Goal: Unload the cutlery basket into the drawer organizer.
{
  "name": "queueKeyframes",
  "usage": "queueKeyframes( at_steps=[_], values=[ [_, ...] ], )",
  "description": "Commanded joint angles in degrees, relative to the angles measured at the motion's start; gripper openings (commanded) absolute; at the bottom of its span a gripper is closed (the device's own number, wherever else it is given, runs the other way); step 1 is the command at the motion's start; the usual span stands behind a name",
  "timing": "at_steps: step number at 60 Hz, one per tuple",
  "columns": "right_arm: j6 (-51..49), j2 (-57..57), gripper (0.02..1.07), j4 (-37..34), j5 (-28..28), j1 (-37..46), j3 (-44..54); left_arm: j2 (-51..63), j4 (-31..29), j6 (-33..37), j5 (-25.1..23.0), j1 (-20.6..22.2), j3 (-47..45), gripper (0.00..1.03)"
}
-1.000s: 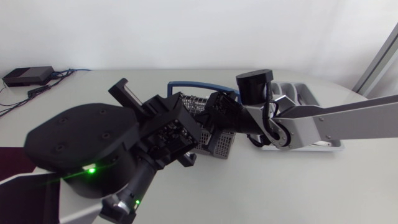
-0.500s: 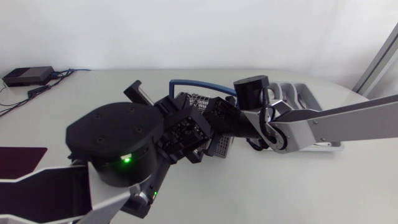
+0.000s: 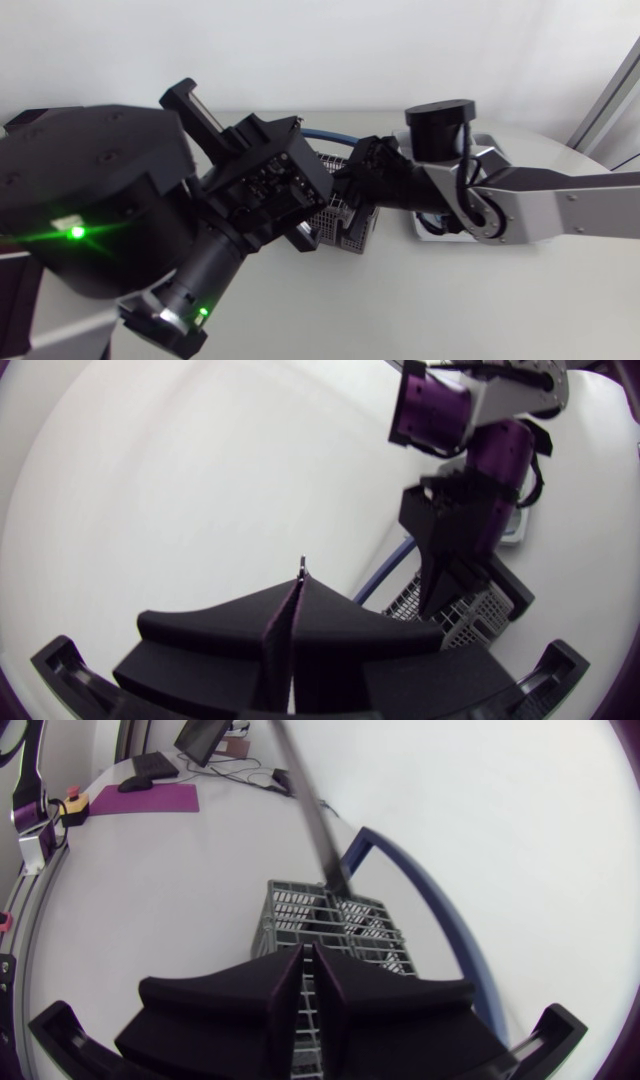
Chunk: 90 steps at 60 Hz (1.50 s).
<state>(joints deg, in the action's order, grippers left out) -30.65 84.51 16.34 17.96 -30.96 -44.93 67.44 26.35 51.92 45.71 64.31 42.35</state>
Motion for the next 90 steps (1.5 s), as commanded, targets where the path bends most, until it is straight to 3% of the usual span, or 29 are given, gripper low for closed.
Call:
queueKeyframes(
  at_steps=[1,4,8,23,38,51,63,90],
  values=[
    [0.33,-5.06,0.34,-1.31,0.15,1.34,3.0,-1.87,-3.94,-3.14,-0.98,0.02,4.5,0.13],
    [0.24,-9.28,0.42,-1.48,0.06,1.78,5.29,-1.87,-13.34,-10.26,-3.53,-1.74,8.1,0.13],
    [0.24,-14.72,0.49,-2.45,-0.29,1.78,8.28,-1.17,-18.88,-15.45,-5.2,-3.76,10.91,0.13],
    [3.23,-26.41,0.56,-3.42,-4.95,-0.24,12.85,2.61,-25.12,-28.19,-8.27,-6.48,14.43,0.13],
    [3.58,-26.06,0.56,1.59,-14.53,-8.59,11.79,3.75,-34.17,-43.13,-17.85,-11.58,19.7,0.13],
    [4.55,-22.81,0.55,4.23,-16.81,-11.67,10.21,3.75,-35.49,-47.18,-24.09,-13.6,19.97,0.13],
    [4.64,-18.5,0.44,6.07,-17.08,-11.75,7.75,4.02,-38.04,-50.34,-29.54,-15.97,20.41,0.13],
    [4.81,-14.9,0.3,7.39,-17.08,-11.93,6.34,3.66,-38.92,-51.22,-31.56,-16.24,20.58,0.13]
  ],
)
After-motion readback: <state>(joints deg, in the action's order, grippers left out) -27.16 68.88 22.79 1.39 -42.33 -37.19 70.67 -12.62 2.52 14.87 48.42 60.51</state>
